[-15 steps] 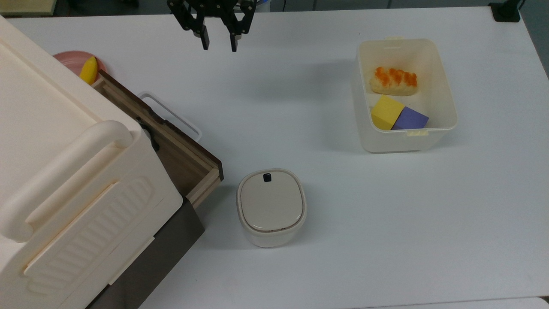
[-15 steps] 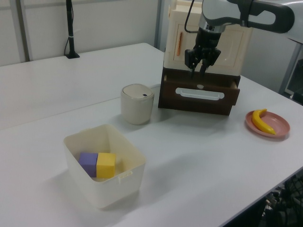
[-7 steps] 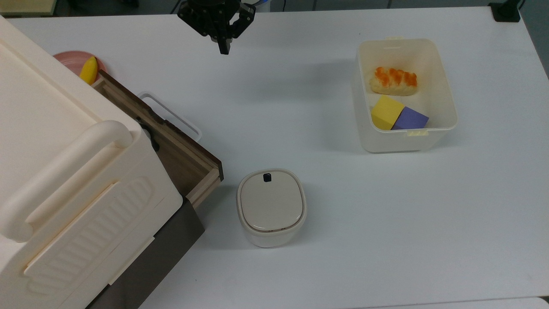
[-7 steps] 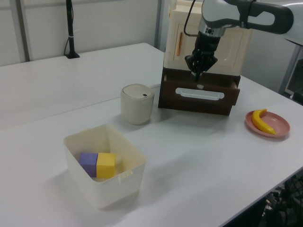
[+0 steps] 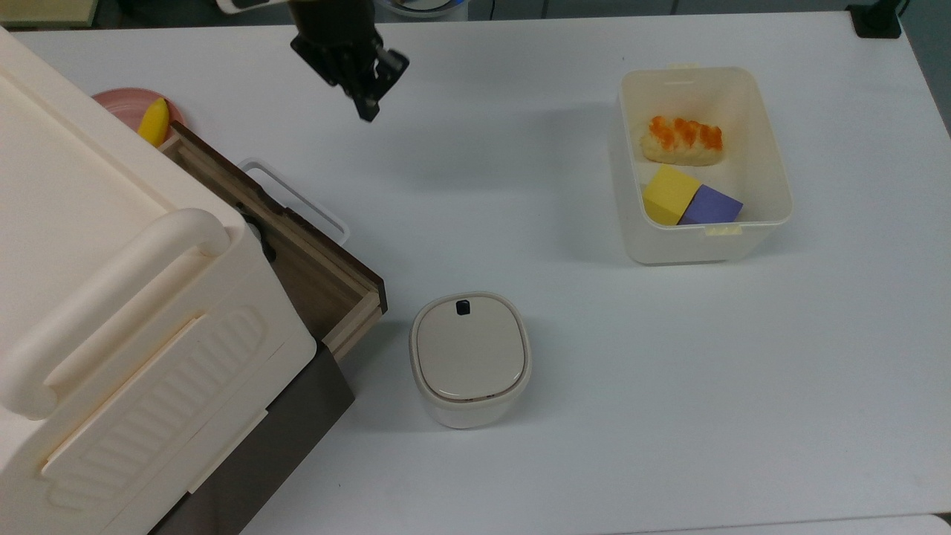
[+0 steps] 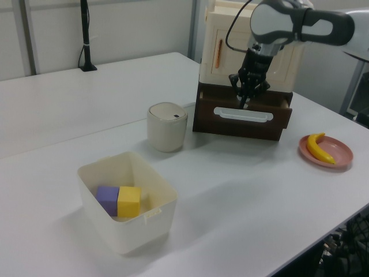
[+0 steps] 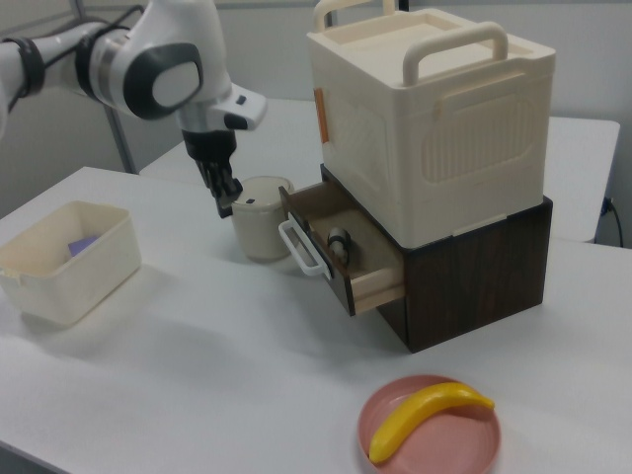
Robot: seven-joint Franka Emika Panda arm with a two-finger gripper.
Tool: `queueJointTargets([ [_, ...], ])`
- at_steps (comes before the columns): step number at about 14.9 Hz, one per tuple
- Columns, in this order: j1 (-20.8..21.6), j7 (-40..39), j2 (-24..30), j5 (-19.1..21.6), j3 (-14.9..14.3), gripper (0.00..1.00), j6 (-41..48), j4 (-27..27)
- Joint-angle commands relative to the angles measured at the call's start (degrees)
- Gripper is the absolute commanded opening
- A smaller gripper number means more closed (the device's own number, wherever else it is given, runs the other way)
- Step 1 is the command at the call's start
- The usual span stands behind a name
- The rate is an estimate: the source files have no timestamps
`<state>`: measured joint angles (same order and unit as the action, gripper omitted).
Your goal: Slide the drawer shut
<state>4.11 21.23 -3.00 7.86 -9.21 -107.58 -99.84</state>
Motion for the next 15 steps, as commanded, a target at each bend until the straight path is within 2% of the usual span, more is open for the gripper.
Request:
queueJointTargets([
  [1, 3.09, 7.94, -1.21, 0.58, -2.56, 0.0, -6.75, -3.08],
  [5, 3.18, 8.3, -3.32, 0.58, -3.44, 0.0, -7.29, -2.99],
  [15, 1.52, 8.3, -9.3, 0.32, -3.62, 0.0, -15.29, -2.29],
])
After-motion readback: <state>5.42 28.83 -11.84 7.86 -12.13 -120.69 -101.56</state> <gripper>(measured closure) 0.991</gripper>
